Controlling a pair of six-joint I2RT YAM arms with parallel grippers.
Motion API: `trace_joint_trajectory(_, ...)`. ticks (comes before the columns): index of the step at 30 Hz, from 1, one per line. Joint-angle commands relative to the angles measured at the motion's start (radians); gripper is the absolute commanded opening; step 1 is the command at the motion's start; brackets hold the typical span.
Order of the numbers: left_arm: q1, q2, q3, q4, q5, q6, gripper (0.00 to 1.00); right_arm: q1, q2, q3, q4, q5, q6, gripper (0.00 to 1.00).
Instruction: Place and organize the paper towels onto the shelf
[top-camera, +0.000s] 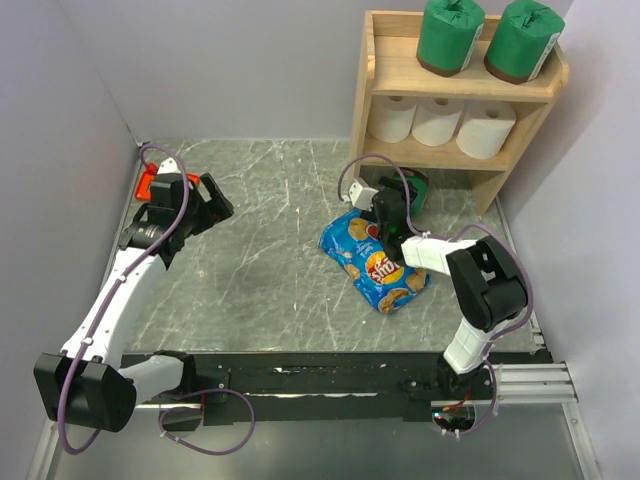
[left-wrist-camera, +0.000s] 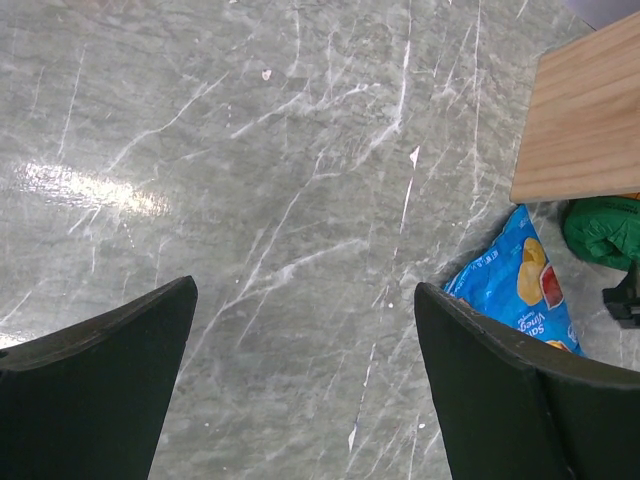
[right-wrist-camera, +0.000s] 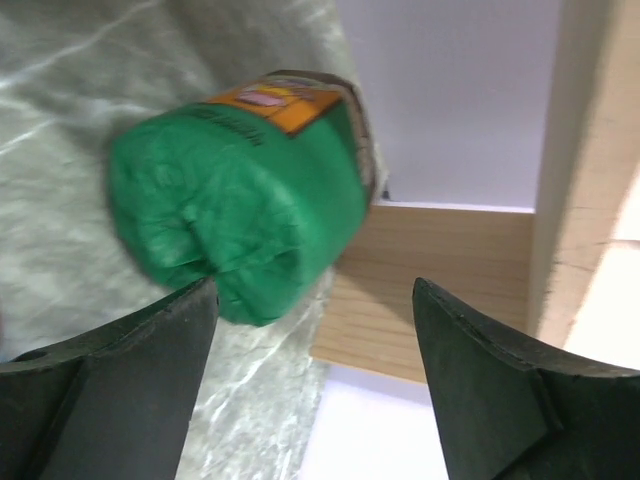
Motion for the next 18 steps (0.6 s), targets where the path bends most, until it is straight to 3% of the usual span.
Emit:
trace_joint_trajectory(1,-0.006,-0.009,0.0,0.037,0.008,0.01,0.96,-0.019,0.03,0.071,0.069,0.024,-0.003,0.87)
trace_joint_trajectory(18,-0.015,-0.012,-0.001,0.035,0.002,0.004,0.96,-0.035,0.123,0.099,0.096,0.027,0.023,0.88)
